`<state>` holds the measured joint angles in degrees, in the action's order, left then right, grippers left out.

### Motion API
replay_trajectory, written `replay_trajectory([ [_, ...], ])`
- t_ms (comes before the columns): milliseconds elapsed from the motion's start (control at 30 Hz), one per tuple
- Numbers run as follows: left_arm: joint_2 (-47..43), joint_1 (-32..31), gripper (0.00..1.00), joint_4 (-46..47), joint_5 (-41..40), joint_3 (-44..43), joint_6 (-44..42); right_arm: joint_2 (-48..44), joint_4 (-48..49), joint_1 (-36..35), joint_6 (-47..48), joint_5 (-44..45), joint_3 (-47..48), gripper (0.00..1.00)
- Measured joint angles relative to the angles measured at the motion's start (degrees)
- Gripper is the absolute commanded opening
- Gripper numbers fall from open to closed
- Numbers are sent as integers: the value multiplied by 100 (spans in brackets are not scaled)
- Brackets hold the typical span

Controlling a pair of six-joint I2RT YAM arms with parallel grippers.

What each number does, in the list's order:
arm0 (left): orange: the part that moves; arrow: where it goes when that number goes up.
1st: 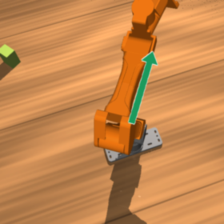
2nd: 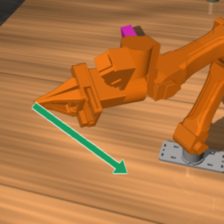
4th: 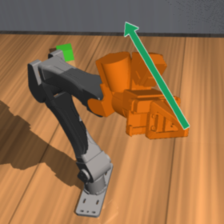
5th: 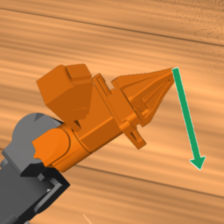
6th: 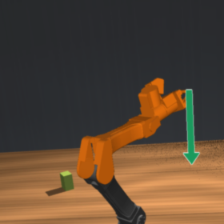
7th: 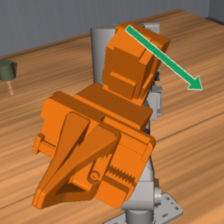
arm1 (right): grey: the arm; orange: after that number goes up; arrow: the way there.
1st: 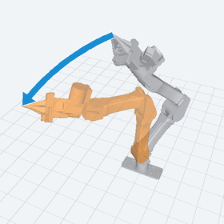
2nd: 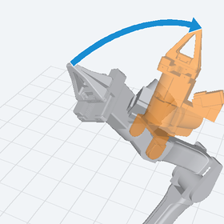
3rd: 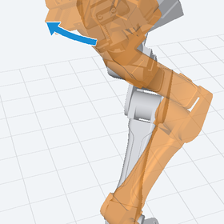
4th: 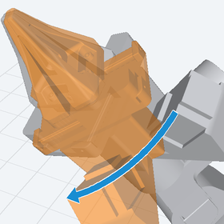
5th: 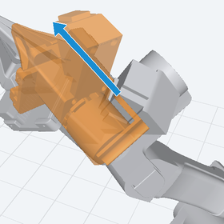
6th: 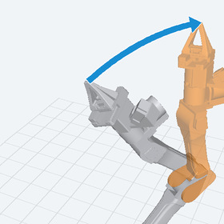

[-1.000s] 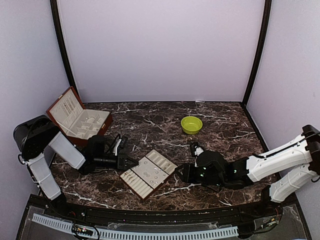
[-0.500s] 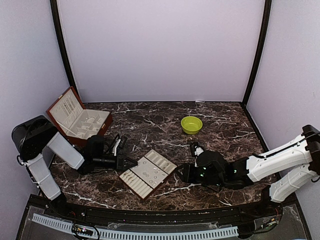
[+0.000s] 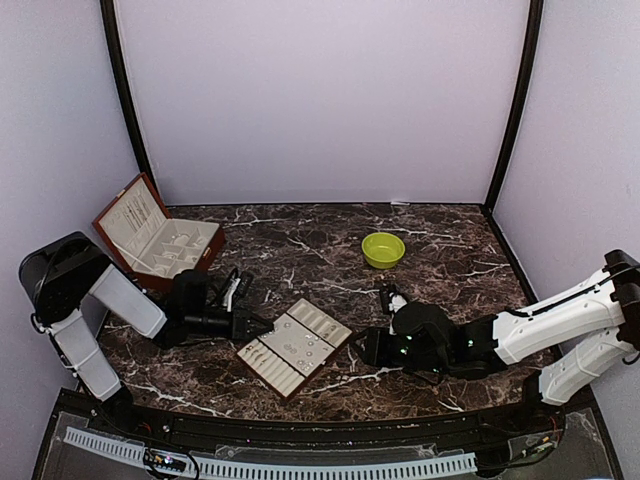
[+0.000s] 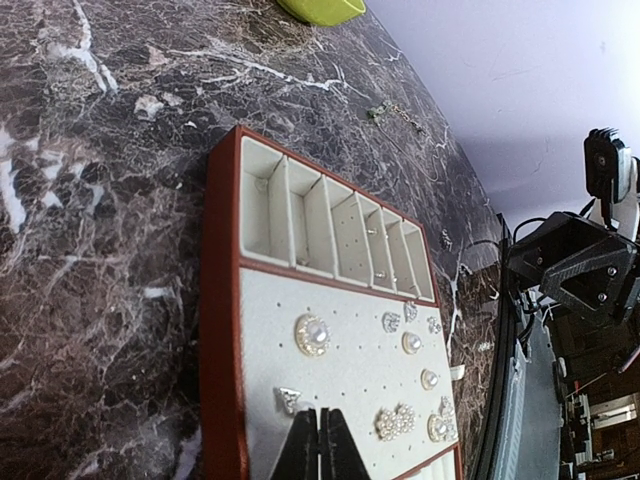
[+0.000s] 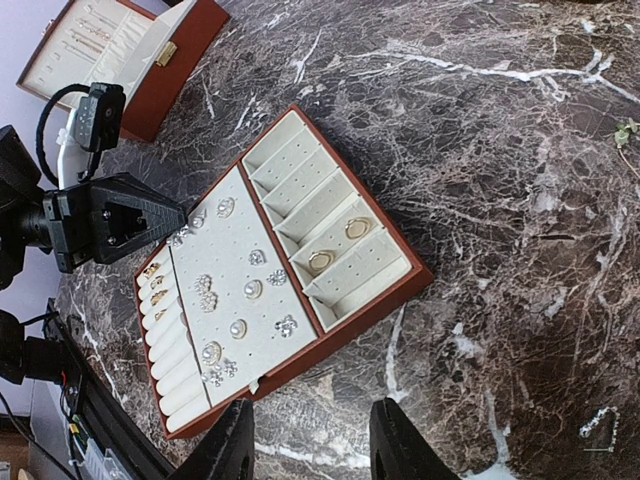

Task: Organize the mixed jewelry
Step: Insert the earring into the earring holder.

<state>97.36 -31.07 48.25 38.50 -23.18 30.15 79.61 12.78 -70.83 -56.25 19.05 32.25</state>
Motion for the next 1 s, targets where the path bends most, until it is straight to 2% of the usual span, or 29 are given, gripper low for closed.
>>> replay_trajectory([
  [300,-79,28,0,-131,-44,0,-46,0,0,0,0,9,0,41],
  [1000,-468,87,16,-684,-345,11,-256,0,0,0,2,13,0,42],
])
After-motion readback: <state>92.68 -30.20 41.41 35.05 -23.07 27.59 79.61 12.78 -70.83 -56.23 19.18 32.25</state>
